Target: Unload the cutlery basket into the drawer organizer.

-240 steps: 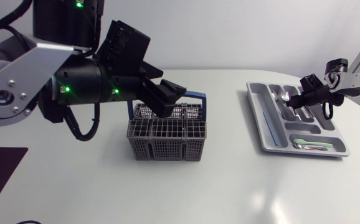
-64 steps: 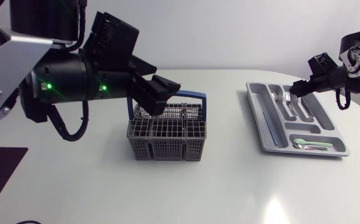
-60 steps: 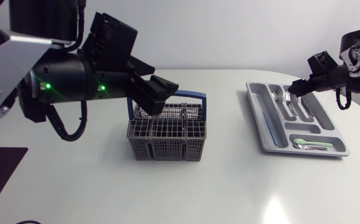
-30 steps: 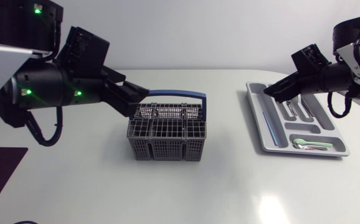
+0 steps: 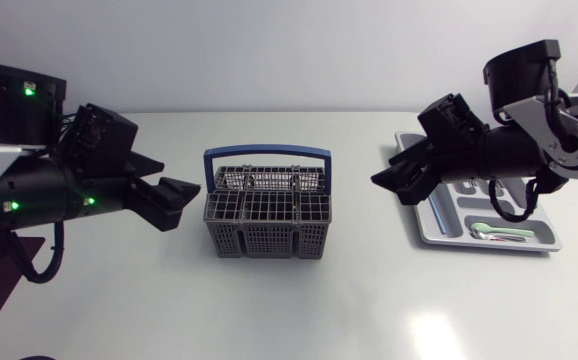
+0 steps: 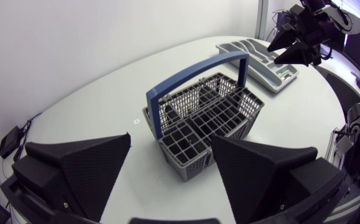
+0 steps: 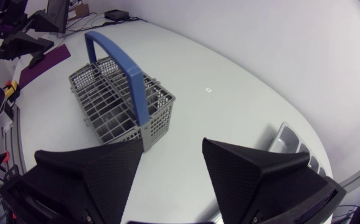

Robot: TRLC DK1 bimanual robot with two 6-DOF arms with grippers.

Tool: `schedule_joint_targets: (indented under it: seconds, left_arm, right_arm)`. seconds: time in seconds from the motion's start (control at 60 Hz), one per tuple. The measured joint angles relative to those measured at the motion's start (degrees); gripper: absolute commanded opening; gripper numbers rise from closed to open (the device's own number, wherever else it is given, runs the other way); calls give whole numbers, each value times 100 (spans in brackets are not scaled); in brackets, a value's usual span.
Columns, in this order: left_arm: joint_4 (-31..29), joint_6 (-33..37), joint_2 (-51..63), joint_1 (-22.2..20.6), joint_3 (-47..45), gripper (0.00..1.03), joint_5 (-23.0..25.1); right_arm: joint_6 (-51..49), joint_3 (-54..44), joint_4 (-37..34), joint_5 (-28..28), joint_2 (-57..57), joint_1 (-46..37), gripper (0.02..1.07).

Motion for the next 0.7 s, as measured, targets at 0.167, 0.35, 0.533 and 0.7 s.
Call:
schedule_joint_targets:
  seconds: [0.167,0.35,0.533,0.7]
  left_arm:
    - [-13,116,0,127,-337,98,15]
    - [37,186,72,179,-520,98,20]
    - [391,214,448,181,-721,98,20]
    - [732,302,949,315,-785,98,22]
  right_arm:
    - [15,-326,-9,-85,-68,422,72]
    - [15,-584,-4,-90,-94,960,72]
    - [42,-643,81,-83,-61,1270,72]
    - [107,-647,289,-55,240,1338,72]
